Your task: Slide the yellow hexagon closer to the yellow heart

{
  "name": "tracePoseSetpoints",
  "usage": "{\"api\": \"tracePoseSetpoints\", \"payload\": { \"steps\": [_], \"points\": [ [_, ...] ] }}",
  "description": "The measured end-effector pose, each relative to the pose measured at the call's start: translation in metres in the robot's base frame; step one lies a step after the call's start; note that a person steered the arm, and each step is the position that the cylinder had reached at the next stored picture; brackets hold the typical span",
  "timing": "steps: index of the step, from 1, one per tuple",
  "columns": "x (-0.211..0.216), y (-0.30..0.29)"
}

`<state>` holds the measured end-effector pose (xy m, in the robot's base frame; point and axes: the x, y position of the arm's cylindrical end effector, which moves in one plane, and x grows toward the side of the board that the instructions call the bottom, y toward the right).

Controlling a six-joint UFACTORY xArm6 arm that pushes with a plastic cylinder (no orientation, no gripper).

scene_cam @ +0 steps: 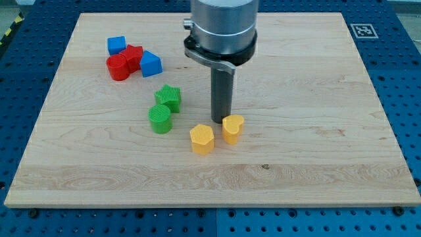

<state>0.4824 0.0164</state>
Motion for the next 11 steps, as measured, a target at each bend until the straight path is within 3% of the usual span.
{"api": "tracePoseSetpoints", "payload": {
  "steps": [3,8,11],
  "points": [
    [0.013,-0.057],
    [0.085,-0.068],
    [0.061,-0.029]
  ]
}}
